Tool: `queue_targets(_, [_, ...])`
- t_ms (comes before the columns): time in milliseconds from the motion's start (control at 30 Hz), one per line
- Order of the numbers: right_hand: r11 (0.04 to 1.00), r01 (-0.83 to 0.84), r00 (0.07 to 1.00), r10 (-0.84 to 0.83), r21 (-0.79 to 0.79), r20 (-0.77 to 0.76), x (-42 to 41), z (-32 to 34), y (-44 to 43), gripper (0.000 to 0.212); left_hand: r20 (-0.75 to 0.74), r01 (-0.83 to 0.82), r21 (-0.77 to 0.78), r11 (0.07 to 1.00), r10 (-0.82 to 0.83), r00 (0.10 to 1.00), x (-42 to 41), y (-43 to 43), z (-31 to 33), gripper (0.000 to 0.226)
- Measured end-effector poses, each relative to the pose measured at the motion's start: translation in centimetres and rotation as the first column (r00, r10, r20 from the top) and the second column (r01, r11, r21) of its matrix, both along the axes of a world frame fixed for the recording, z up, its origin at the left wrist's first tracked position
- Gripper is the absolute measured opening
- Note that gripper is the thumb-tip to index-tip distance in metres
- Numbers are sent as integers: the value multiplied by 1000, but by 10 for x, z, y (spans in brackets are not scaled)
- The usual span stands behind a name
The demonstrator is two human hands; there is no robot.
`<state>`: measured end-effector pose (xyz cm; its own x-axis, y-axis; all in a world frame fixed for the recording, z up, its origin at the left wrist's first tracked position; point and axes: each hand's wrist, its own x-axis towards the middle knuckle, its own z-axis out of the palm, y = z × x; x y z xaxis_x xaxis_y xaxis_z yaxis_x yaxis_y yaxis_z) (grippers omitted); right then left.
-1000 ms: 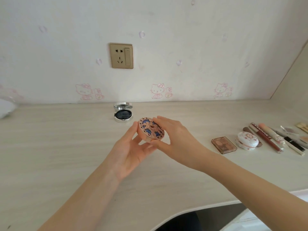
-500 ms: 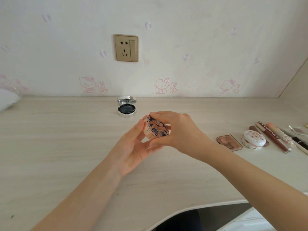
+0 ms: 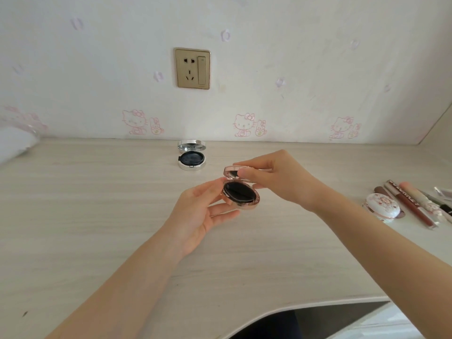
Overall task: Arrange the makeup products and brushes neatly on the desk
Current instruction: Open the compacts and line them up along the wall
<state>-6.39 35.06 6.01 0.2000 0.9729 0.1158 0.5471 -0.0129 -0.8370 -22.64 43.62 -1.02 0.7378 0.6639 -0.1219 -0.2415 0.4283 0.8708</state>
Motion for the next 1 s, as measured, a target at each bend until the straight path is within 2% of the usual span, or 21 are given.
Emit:
queue_targets(67, [1000, 3, 998, -2, -11, 58, 3, -7, 4, 17, -105, -101, 141, 985, 117, 988, 1, -2, -2, 25])
queue_targets(100, [1000, 9, 997, -7, -17, 77, 4, -11, 6, 16, -172, -143, 265, 954, 192, 966, 1, -2, -4, 25])
queue_targets(167, [999, 24, 995, -22, -25, 93, 5, -18, 9, 16, -273, -143, 559, 817, 344, 898, 0, -2, -8, 25])
queue_targets(233, [999, 41, 994, -38, -30, 100, 5, -23, 11, 17, -305, -53, 743, 667, 407, 861, -1, -3, -9, 25])
queue_targets(367, [998, 52, 990, -47, -34, 133, 4, -30, 12, 17, -351, 140, 884, 447, 434, 830, -2, -9, -15, 39])
queue_targets(500, [997, 61, 979, -52, -39, 197, 4, -35, 13, 21, -316, 223, 947, 232, 535, 784, -4, -13, -21, 50])
queue_targets(633, [996, 65, 969, -51, -53, 243, 4, -37, 16, 21, -257, 280, 959, 46, 557, 790, -3, -17, -23, 37])
queue_targets(800, [990, 43, 953, 1, -136, 302, 2, -33, 18, 28, -258, 345, 937, -57, 552, 793, -3, -22, -28, 33])
queue_targets(1000, [988, 32, 950, 18, -153, 313, 4, -29, 20, 29, -351, 391, 919, 38, 529, 773, -2, -21, -30, 39])
